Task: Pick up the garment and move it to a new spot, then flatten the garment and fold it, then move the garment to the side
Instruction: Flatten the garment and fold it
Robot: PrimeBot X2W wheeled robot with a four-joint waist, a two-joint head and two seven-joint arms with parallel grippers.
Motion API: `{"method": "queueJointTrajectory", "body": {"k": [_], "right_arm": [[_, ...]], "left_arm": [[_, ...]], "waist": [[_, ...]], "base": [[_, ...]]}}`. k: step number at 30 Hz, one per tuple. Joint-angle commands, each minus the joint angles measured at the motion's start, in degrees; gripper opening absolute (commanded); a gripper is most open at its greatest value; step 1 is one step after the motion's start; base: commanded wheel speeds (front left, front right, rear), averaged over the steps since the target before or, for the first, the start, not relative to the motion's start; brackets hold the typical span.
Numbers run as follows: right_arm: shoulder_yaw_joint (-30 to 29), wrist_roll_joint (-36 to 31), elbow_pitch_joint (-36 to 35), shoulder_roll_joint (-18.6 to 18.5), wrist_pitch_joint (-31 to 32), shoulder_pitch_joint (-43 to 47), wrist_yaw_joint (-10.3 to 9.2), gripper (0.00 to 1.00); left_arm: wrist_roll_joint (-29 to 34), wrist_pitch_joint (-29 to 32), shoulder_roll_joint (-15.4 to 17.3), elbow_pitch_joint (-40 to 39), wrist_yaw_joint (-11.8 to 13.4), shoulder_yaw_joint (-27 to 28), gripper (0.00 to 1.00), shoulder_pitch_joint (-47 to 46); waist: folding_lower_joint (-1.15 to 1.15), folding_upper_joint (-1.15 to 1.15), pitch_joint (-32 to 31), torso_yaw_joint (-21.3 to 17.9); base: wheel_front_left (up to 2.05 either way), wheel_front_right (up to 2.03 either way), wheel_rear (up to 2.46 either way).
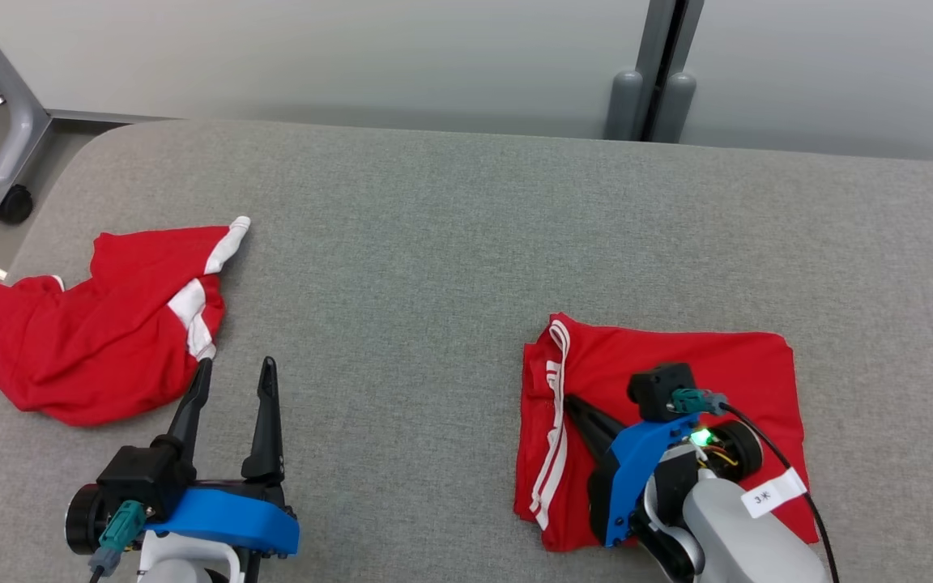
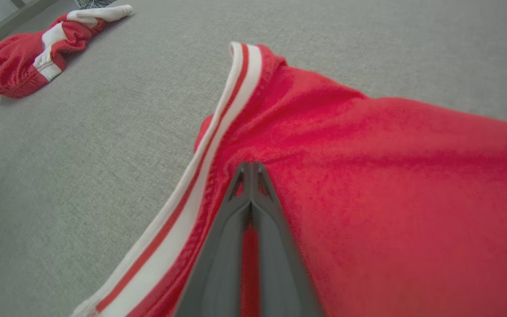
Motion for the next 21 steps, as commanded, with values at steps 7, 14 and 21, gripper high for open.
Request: {"method": "queueJointTrajectory", "body": {"k": [7,14,21], "right_arm": [[12.0,8.0,2.4,-0.1,2.1,-5.0,0.01,0.00],[16.6,16.2,-1.3,-0.1,-3.2,-8.1,0.01,0.24],[9.5,14.0,-5.5,-0.1,-12.8,-7.9,0.01,1.00]], "left_arm": [[-0.1,-0.2,-0.2,1.0,-0.2,-0.5,1.00,-1.3],[-0.4,-0.2,0.1,1.1,0.2,0.2,1.00,-0.6],[-0.7,-0.2,0.8,0.0,1.0,1.9,1.00,1.3]], "waist": [[-0.01,-0.01,0.4,1.6],[-0.01,-0.01,-0.6,0.8],[-0.01,-0.01,-2.6,-2.3]], "base": [[0.00,0.00,0.00],[0.00,0.00,0.00],[0.00,0.00,0.00]]}}
